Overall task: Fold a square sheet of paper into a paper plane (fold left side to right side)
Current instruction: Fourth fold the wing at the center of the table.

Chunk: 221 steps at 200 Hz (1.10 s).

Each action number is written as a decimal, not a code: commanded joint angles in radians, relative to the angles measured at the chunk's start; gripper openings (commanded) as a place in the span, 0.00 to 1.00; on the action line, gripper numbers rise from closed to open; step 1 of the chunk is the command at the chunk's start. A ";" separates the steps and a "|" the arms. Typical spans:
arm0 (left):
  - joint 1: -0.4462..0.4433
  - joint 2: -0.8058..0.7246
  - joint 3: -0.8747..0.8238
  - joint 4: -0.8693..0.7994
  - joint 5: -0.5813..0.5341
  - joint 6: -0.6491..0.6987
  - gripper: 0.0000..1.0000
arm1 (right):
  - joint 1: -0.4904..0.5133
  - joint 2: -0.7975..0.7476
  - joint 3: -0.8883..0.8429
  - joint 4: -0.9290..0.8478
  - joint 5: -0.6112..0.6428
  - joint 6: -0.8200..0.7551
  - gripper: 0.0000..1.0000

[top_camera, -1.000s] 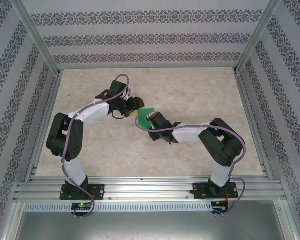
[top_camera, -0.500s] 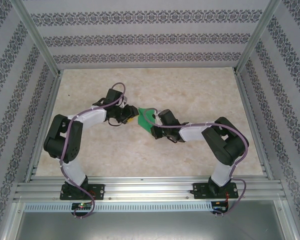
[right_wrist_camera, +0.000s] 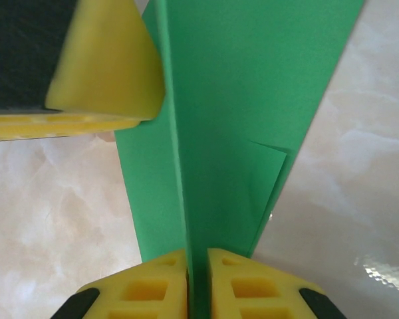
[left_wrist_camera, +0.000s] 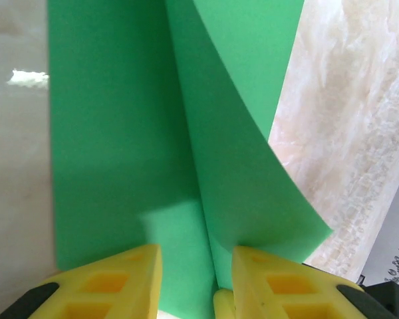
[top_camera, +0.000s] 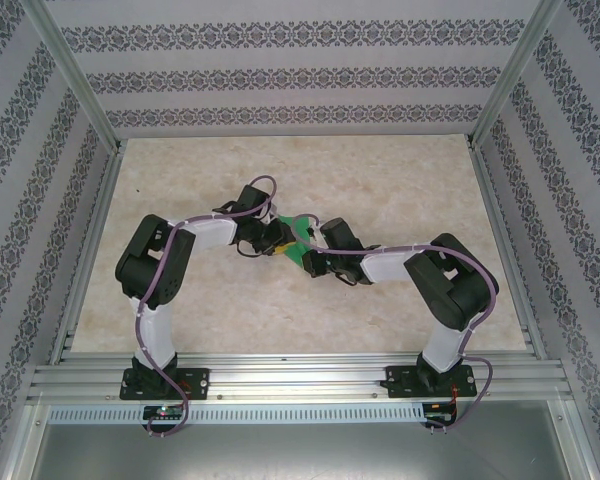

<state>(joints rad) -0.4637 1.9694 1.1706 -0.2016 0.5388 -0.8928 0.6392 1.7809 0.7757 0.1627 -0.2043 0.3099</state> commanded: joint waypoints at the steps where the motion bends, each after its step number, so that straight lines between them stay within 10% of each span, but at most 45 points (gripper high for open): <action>1: -0.011 0.011 0.026 0.032 0.009 -0.011 0.34 | -0.001 0.017 -0.032 -0.022 -0.004 0.000 0.15; 221: -0.012 0.069 0.034 -0.009 -0.020 0.020 0.34 | -0.008 -0.092 0.049 -0.232 -0.040 0.019 0.30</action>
<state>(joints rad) -0.4664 2.0071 1.1988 -0.2028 0.5373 -0.8921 0.6201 1.6936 0.7811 -0.0269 -0.2768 0.3397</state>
